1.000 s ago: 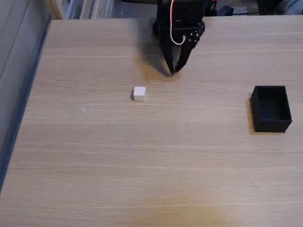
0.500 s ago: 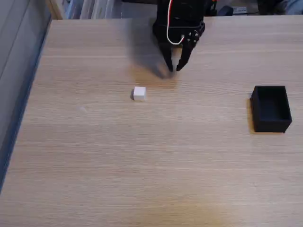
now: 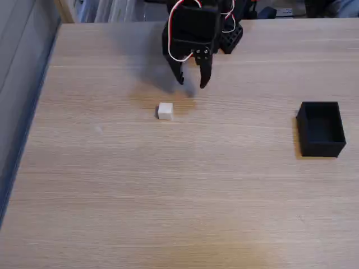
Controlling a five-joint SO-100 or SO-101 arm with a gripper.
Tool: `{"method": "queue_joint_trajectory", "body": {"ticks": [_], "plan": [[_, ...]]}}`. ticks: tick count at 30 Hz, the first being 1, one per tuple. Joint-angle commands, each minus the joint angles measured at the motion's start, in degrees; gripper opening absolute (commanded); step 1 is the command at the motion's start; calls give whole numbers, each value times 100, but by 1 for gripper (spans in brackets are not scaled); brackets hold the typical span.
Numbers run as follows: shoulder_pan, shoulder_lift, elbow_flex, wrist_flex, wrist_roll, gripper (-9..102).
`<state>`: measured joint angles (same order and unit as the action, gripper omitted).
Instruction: Pick a white block and place it in the black box.
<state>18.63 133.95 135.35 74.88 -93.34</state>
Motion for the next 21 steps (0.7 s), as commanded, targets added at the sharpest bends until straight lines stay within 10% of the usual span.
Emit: {"method": "queue_joint_trajectory", "body": {"ticks": [1, 21], "plan": [[246, -193, -281, 18, -176, 22], [1055, -1802, -1063, -246, -703, 28]]}}
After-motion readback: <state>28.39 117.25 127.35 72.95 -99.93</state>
